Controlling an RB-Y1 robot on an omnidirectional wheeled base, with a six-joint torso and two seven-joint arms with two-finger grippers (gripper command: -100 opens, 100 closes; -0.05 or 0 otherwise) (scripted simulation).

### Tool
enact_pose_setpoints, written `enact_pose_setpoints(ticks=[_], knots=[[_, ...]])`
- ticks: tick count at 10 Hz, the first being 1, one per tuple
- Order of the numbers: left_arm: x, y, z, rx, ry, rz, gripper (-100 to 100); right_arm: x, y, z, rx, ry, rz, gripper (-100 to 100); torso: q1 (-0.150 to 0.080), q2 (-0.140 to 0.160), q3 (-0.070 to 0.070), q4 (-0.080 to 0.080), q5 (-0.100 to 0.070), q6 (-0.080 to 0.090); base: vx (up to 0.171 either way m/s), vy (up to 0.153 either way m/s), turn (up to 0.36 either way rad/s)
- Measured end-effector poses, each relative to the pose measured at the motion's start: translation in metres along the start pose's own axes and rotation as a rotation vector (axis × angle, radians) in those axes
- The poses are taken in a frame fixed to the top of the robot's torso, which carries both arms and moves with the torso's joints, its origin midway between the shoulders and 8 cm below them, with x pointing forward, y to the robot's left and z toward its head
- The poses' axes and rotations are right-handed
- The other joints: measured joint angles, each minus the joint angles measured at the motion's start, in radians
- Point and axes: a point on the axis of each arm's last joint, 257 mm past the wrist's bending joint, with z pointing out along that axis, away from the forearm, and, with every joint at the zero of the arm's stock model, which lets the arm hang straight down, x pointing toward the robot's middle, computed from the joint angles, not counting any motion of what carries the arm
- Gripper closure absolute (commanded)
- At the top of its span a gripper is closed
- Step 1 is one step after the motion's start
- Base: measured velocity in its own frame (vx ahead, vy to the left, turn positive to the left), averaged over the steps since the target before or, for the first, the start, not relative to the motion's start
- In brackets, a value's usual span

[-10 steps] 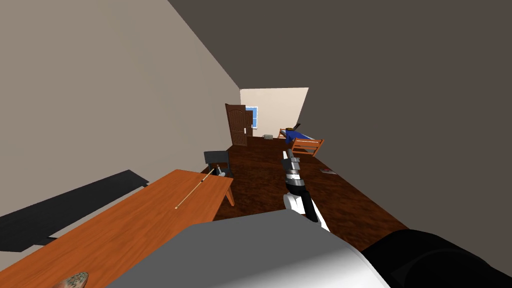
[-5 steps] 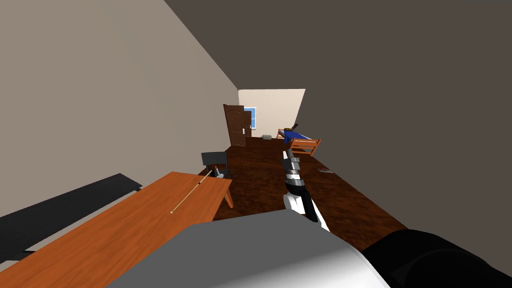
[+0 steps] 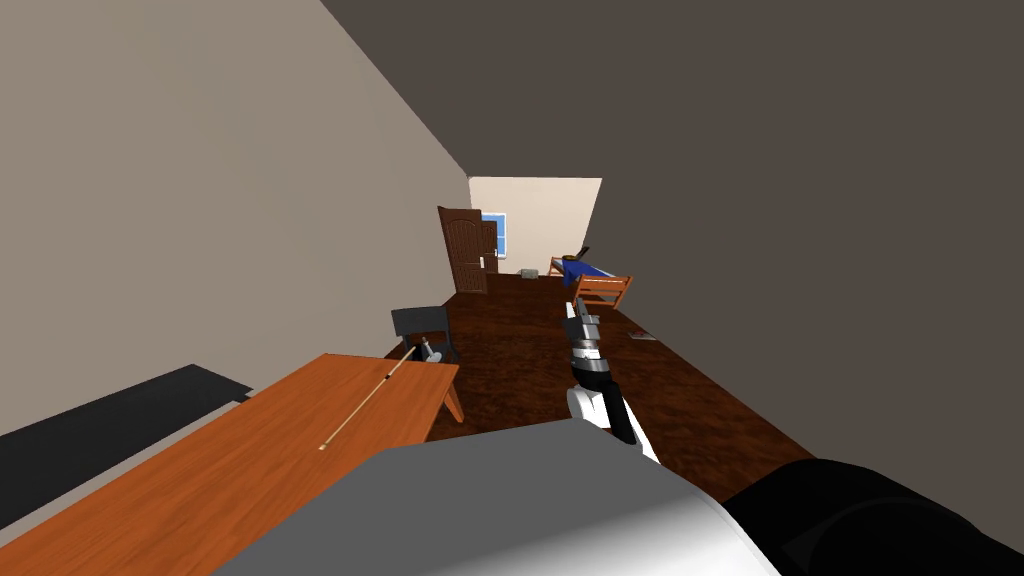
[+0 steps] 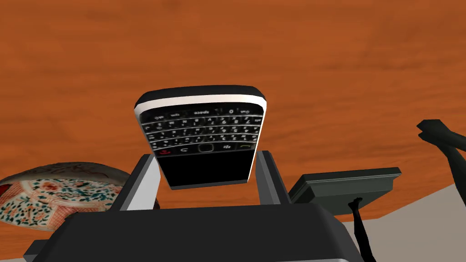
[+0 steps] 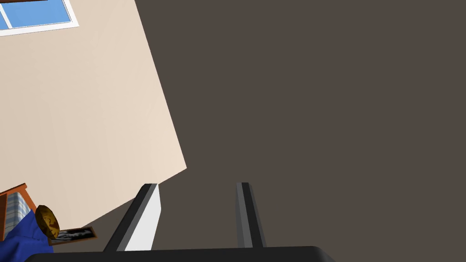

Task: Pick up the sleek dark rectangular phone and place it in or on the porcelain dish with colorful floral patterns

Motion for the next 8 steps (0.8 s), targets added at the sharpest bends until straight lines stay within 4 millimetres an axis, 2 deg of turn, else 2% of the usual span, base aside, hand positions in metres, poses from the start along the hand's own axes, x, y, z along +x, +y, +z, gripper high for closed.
enact_pose_setpoints(ticks=[1, 2, 4, 6, 8], knots=[[-0.013, -0.001, -0.004, 0.003, -0.019, 0.000, 100, 0.000, 0.000, 0.000, 0.000, 0.000, 0.000, 0, 0.000, 0.001, 0.000, -0.001, 0.000, -0.002, 0.001, 0.025, -0.021], [-0.017, -0.002, -0.006, 0.005, -0.027, 0.004, 100, 0.000, 0.000, 0.000, 0.000, 0.000, 0.000, 0, -0.001, 0.002, 0.001, -0.001, 0.001, -0.004, -0.003, 0.006, 0.023], [-0.013, -0.005, -0.005, 0.013, -0.020, 0.009, 100, 0.000, 0.000, 0.000, 0.000, 0.000, 0.000, 0, -0.003, 0.003, 0.002, 0.000, 0.001, -0.005, -0.012, 0.002, -0.027], [-0.026, -0.027, -0.003, 0.040, -0.037, 0.028, 100, 0.000, 0.000, 0.000, 0.000, 0.000, 0.000, 0, -0.001, 0.003, 0.002, 0.001, 0.001, -0.002, -0.017, 0.019, -0.058], [-0.041, -0.039, -0.005, 0.057, -0.052, 0.044, 100, 0.000, 0.000, 0.000, 0.000, 0.000, 0.000, 0, -0.001, 0.003, 0.002, 0.001, 0.000, -0.001, -0.025, 0.028, -0.057]])
